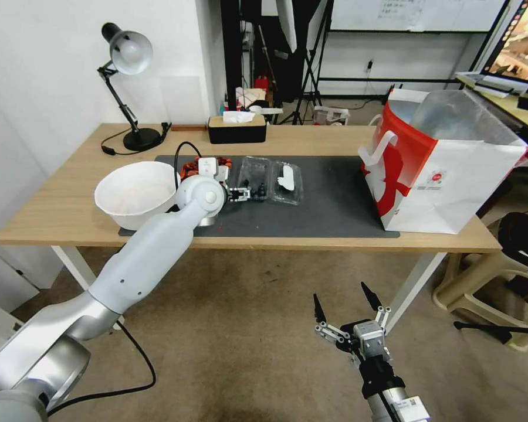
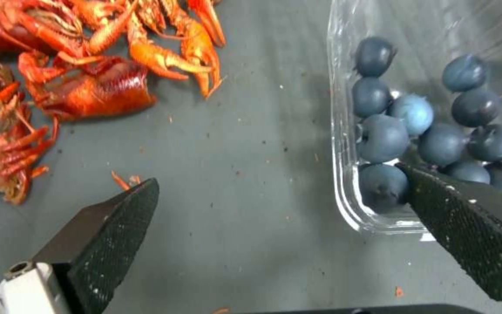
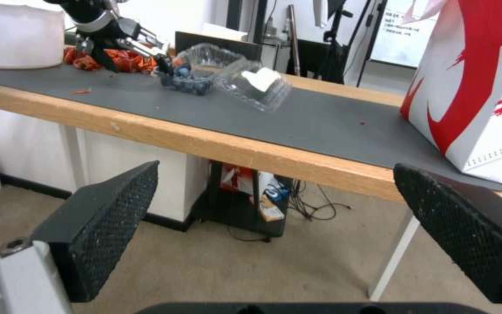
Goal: Close the takeout container lid, then place the container into the takeout bag.
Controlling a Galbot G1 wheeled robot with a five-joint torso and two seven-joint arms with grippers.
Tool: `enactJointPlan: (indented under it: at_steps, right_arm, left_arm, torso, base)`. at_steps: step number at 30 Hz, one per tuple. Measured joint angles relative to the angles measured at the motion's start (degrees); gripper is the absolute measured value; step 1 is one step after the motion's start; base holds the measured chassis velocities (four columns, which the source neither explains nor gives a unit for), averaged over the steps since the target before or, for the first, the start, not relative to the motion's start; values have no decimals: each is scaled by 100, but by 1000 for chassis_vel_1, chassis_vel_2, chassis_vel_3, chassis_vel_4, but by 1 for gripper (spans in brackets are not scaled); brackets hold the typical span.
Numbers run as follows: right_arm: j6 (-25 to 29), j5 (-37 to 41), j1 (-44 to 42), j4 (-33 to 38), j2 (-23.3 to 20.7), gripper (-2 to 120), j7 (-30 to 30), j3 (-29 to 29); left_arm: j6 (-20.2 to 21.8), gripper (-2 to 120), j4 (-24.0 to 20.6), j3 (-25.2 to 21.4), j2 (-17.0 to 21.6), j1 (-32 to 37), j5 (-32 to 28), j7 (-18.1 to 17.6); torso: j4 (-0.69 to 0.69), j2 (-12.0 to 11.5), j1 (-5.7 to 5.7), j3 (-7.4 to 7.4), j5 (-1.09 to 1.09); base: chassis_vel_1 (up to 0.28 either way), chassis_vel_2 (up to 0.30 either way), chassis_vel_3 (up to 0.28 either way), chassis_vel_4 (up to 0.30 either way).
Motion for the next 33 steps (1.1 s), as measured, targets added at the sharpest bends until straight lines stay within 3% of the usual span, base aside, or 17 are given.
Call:
enactJointPlan:
  at_steps: [22, 33]
  right_arm:
    - [6, -32, -16, 29, 2, 100, -8, -27]
    - [14, -54, -31, 58, 5, 100, -11, -41]
  left_arm:
    - [0, 100, -150, -49, 12, 30, -371, -412]
    - [0, 100, -270, -76, 73, 42, -432, -446]
  torso:
    - [0, 0, 0, 0, 0]
    - [0, 0, 0, 0, 0]
  base:
    - [0, 0, 0, 0]
    - [0, 0, 0, 0]
